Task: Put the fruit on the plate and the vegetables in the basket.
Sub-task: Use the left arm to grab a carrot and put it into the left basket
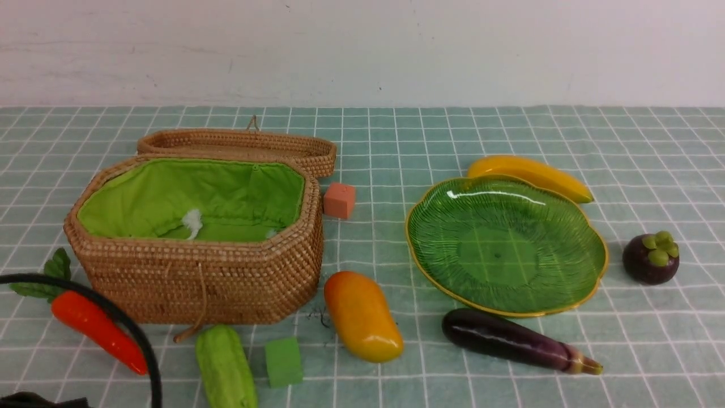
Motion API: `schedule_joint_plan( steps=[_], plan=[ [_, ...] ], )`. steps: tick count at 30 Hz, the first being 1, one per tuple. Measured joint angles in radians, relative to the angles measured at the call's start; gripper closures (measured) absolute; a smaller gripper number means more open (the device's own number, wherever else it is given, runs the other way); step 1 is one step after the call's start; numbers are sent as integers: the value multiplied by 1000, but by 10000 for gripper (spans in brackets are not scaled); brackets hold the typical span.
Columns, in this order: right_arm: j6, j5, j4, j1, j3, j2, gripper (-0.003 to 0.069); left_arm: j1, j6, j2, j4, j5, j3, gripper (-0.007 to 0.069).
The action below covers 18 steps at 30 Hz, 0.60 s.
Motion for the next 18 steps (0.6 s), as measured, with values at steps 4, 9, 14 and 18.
schedule_joint_plan(
  steps=[4, 9, 14, 18],
  plan=[
    [-24, 229, 12, 76, -199, 63, 527, 0, 0, 48, 30, 6, -19, 638],
    [-284, 642, 12, 242, -593, 307, 589, 0, -4, 109, 75, -6, -69, 638],
    [-439, 938, 15, 377, -923, 534, 597, 0, -51, 200, 135, -41, -117, 638],
    [-489, 976, 15, 417, -1039, 625, 597, 30, -131, 251, 205, -61, -132, 638]
  ],
)
